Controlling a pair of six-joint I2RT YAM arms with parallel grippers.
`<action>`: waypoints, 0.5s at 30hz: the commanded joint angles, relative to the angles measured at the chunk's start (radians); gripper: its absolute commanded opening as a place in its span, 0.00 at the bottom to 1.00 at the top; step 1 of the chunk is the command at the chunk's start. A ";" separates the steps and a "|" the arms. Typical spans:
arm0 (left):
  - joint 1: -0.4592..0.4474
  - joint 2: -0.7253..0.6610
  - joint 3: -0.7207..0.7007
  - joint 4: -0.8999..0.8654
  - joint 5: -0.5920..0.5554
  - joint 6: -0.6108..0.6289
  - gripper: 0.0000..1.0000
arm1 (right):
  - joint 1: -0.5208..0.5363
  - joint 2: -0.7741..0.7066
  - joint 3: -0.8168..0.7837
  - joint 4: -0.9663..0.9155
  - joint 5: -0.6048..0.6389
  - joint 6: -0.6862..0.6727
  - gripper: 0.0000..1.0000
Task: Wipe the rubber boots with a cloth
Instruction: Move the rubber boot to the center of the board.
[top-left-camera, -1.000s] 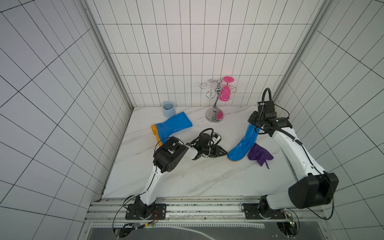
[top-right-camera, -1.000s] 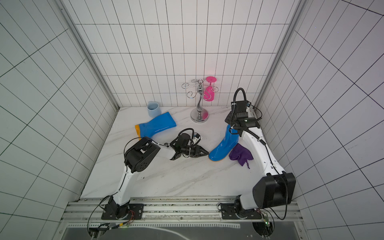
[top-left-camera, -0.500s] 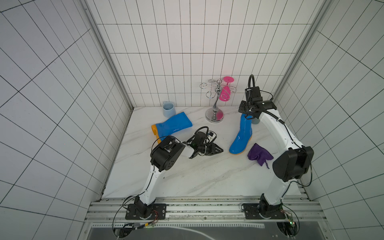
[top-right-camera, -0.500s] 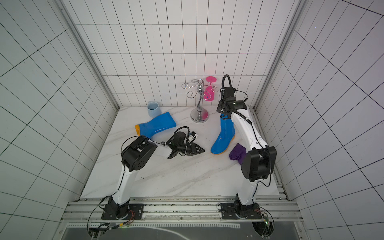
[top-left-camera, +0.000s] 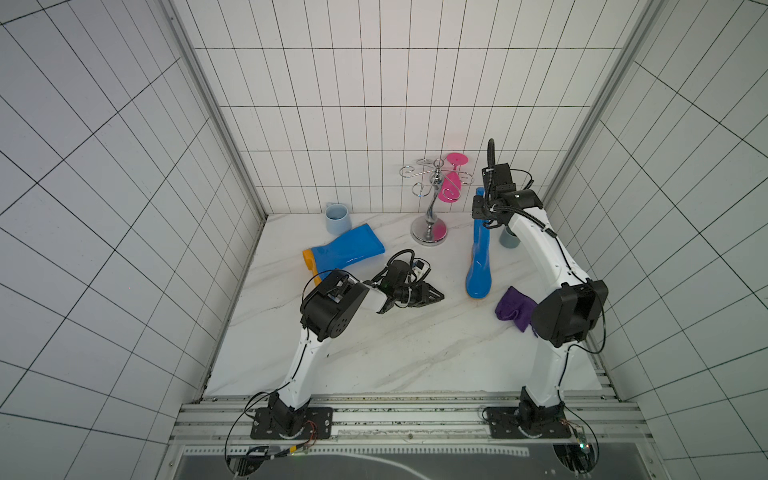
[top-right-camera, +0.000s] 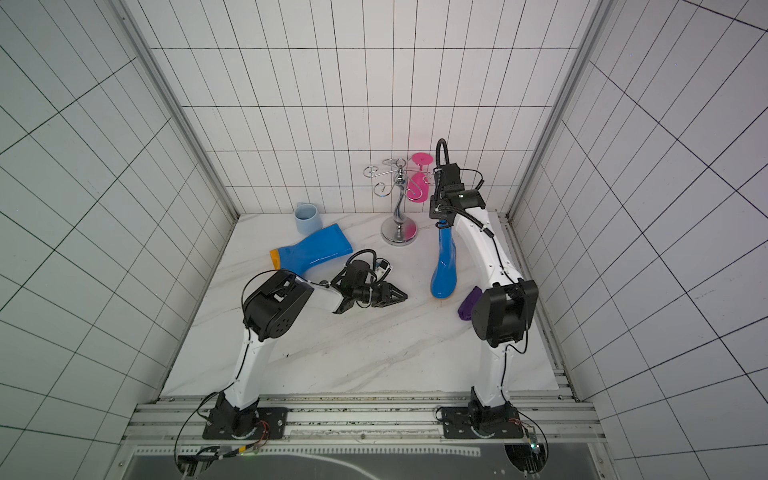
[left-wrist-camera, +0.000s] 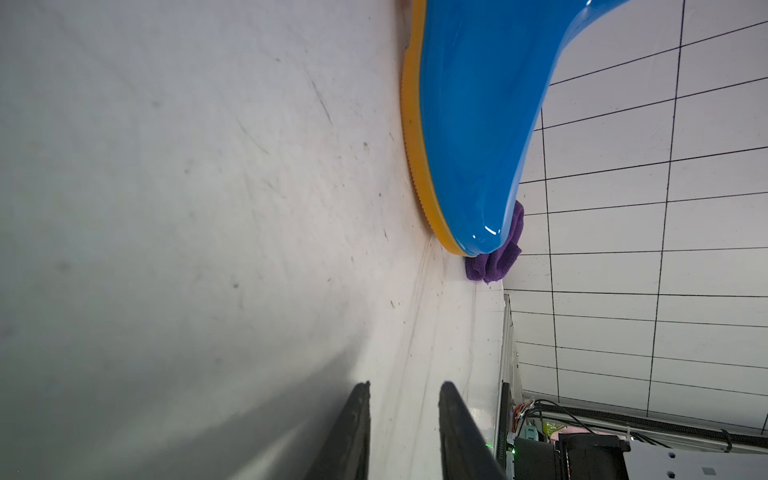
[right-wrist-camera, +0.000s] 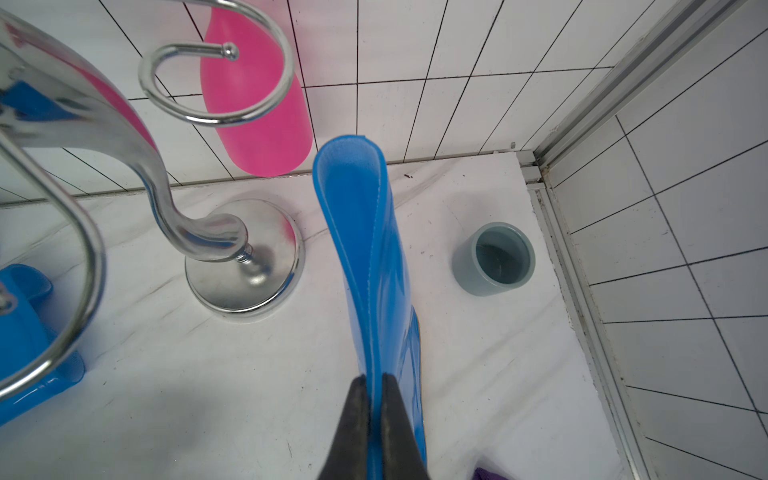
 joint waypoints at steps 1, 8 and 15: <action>0.014 0.021 -0.011 -0.025 -0.012 0.006 0.30 | -0.005 -0.051 -0.054 0.004 0.058 -0.043 0.00; 0.022 -0.022 -0.019 -0.032 -0.017 0.008 0.30 | -0.007 -0.080 -0.094 0.015 0.135 -0.088 0.00; 0.039 -0.079 -0.022 -0.086 -0.032 0.037 0.30 | -0.007 -0.085 -0.089 0.061 0.158 -0.176 0.00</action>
